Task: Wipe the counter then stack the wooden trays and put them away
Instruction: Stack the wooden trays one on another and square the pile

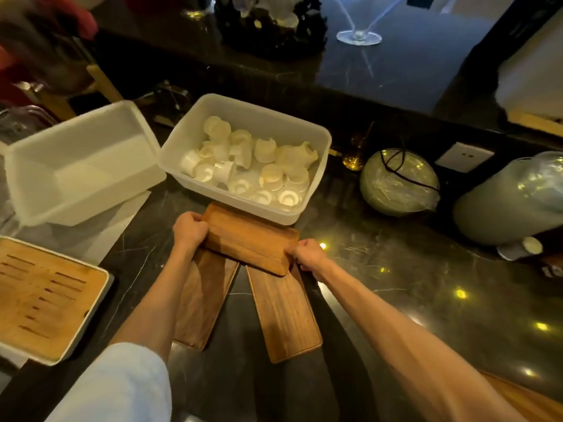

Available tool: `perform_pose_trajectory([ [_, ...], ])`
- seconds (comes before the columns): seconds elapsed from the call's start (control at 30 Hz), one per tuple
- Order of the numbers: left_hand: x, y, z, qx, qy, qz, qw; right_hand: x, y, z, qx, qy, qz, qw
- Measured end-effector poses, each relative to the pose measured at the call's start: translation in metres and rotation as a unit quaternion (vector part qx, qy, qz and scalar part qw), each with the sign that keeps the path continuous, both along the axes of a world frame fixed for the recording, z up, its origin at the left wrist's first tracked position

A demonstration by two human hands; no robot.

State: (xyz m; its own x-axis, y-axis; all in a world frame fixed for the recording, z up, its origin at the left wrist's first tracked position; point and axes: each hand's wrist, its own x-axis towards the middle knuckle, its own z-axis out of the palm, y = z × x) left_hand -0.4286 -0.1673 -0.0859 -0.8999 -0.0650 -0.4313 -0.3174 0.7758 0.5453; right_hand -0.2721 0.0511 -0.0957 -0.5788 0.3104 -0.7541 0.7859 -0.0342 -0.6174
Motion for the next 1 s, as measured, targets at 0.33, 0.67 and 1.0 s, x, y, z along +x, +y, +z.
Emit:
perform_pose_trajectory([
  [0.33,0.151,0.05,0.051,0.256,-0.147,0.045,0.954,0.185,0.063,0.032,-0.121,0.086,-0.142,0.979],
  [0.67,0.332,0.162,0.049,0.611,-0.109,0.099,0.778,0.376,0.125,0.048,0.106,0.247,-0.292,0.918],
  [1.0,0.463,0.219,0.014,0.322,-0.126,-0.106,0.932,0.525,0.177,0.033,0.101,0.171,-0.258,0.946],
])
